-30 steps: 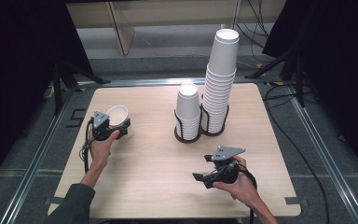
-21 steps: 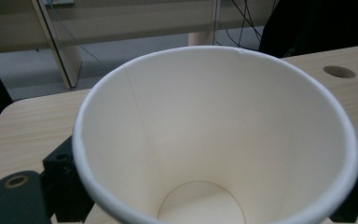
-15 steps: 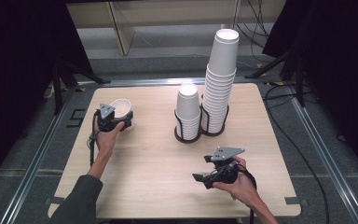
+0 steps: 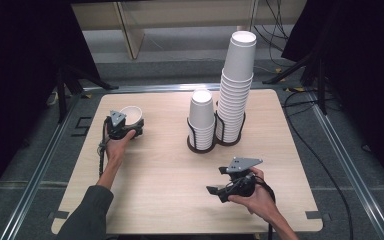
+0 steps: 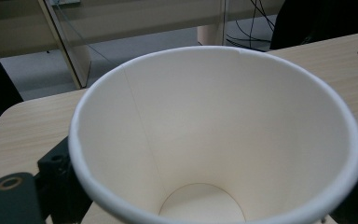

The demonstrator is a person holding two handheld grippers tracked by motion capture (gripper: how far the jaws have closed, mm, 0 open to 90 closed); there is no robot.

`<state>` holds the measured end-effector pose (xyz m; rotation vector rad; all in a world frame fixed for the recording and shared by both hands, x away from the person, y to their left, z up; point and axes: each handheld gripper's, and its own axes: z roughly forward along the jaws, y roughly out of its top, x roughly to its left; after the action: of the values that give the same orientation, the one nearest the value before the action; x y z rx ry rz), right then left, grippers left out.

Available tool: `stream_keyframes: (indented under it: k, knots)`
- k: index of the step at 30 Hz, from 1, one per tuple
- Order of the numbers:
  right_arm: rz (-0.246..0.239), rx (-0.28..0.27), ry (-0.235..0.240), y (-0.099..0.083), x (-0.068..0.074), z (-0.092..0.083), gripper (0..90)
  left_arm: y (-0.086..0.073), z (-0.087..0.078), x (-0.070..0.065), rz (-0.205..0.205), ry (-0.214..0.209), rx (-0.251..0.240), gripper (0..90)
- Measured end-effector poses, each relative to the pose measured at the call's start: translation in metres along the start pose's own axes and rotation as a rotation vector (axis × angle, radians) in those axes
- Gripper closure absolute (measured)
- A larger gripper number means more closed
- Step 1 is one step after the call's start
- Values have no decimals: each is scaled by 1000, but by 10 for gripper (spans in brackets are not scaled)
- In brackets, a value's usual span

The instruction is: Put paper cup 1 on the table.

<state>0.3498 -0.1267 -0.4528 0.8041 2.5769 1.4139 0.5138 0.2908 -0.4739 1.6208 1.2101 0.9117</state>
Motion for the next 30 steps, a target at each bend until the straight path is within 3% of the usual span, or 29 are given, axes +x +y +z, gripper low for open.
stream_keyframes:
  k: [2,9,21,24,26,30]
  knots:
    - [-12,-5,-37,0,1,-1,177,-2,1,1,-7,-7,8,100]
    - [-17,3,-34,0,1,-1,177,-14,-2,2,-33,-23,42,136]
    - [-20,0,-37,0,0,-1,177,-17,-13,3,-26,-47,95,142]
    - [-5,1,-30,0,1,-2,178,-18,-17,1,-24,-41,124,143]
    - [-5,-1,5,0,0,0,178,-18,-22,0,-24,-42,129,143]
    - [-14,-2,-36,0,1,-2,178,-18,-32,-1,-33,-41,134,144]
